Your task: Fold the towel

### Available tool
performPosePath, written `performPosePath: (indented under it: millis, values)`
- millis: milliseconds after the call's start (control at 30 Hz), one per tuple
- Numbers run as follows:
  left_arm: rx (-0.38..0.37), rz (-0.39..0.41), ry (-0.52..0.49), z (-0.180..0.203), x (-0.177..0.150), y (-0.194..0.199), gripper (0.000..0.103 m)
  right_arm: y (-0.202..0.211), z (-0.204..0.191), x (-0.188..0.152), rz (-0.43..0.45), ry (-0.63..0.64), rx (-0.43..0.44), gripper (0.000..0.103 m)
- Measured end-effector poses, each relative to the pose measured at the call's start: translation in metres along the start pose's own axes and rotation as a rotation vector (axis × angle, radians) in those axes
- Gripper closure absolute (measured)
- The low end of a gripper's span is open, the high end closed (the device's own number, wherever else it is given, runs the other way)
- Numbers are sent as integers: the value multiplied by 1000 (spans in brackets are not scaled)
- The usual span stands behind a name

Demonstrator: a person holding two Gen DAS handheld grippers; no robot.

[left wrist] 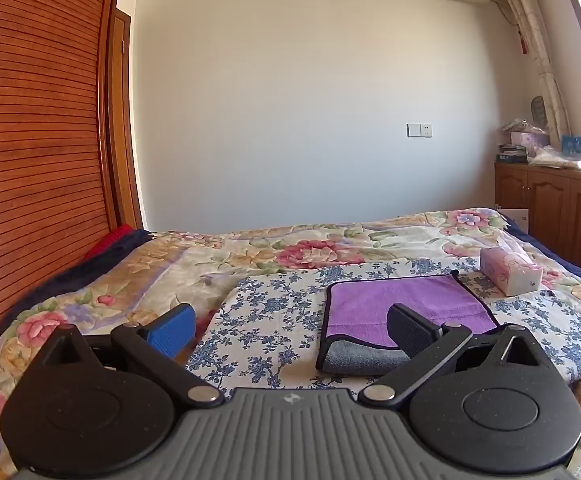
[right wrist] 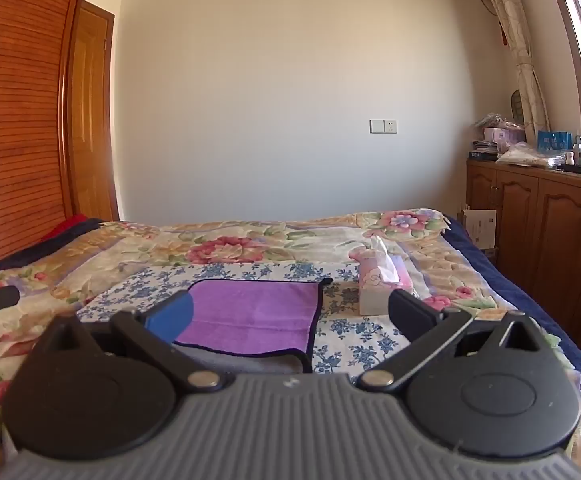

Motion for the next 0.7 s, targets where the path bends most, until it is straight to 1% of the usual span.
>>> performPosePath:
  millis: [33, 700]
  values:
    - [1, 9, 1, 0, 1, 0, 0, 0, 0, 0, -2, -6, 1, 0]
    - [5, 7, -13, 0, 0, 0, 0, 0, -1, 1, -3, 1, 0, 0]
Point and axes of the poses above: each gripper's, at about its wrist camera, not at the fingertips, and y roughly against the way its jaws point, z to its right, x to its top, the point moved 7 cm from there along -y, roughly the way its jaws point, and after that the axes turned 3 degrees about y, right-handed, at the moved point
